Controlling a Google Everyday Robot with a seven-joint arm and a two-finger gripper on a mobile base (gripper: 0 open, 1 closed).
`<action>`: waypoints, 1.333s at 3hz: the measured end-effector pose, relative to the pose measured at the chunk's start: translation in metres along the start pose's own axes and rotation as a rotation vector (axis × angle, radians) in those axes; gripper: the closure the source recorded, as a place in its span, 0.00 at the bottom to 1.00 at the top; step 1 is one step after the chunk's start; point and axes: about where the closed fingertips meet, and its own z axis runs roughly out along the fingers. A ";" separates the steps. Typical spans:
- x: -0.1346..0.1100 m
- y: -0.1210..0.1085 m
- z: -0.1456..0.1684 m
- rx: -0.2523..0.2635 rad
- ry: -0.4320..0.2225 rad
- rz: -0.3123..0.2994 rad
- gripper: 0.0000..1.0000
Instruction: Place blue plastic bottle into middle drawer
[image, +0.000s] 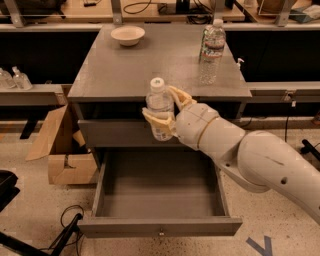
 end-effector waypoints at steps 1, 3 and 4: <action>-0.001 0.003 0.003 -0.008 -0.003 0.000 1.00; 0.081 0.062 0.028 -0.185 0.005 0.113 1.00; 0.127 0.112 0.047 -0.421 -0.040 0.102 1.00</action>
Offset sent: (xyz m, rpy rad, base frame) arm 0.0057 0.0311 -0.1073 0.0790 0.1654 0.1217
